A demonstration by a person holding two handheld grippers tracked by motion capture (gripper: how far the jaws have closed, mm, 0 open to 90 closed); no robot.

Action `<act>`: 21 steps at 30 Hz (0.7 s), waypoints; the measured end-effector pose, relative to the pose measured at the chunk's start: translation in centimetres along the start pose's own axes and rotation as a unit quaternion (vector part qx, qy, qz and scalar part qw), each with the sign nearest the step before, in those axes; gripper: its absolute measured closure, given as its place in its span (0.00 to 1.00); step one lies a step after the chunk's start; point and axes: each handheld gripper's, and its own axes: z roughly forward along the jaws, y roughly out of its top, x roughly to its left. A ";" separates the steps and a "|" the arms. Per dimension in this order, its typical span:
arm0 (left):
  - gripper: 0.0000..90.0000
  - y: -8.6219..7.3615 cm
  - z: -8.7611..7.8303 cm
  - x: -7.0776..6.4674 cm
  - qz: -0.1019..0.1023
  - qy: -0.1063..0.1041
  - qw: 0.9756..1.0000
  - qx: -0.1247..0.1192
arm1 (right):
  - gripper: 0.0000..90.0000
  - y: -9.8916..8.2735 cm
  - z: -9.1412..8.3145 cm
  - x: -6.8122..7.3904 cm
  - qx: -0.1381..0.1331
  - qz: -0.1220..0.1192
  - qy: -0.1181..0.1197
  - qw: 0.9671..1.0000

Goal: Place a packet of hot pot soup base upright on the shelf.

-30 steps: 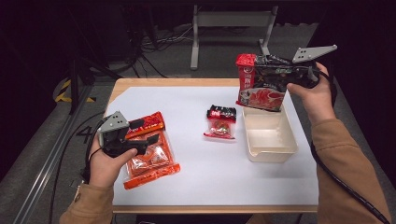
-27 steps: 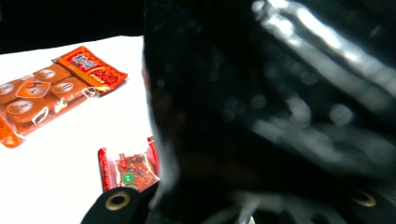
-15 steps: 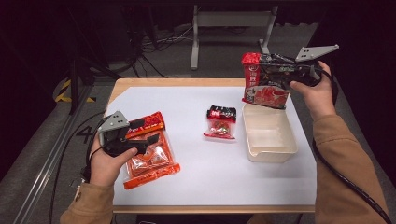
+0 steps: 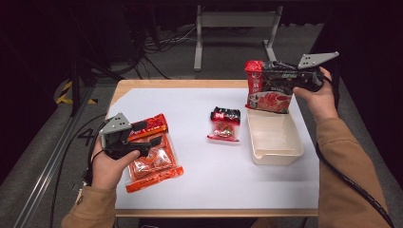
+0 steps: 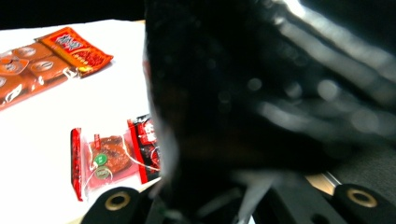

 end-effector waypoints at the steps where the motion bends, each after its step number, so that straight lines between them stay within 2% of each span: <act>1: 0.27 0.0 0.0 0.0 0.001 -0.001 1.000 0.000 | 0.94 -0.1 0.1 0.0 0.001 0.001 0.001 1.000; 2: 0.27 0.0 0.0 -0.1 -0.004 -0.001 1.000 0.000 | 0.94 -0.2 0.2 0.0 0.001 0.001 0.003 1.000; 5: 0.27 0.0 0.0 0.0 0.000 -0.001 1.000 0.001 | 0.94 -0.4 0.6 0.1 0.006 -0.002 0.005 1.000; 11: 0.27 -0.1 0.0 0.0 -0.005 0.001 1.000 -0.001 | 0.93 -1.0 1.1 0.0 0.018 -0.002 0.006 1.000; 21: 0.27 -0.1 0.1 0.0 -0.003 -0.002 1.000 0.003 | 0.92 -1.8 1.3 -0.2 0.014 0.010 0.009 1.000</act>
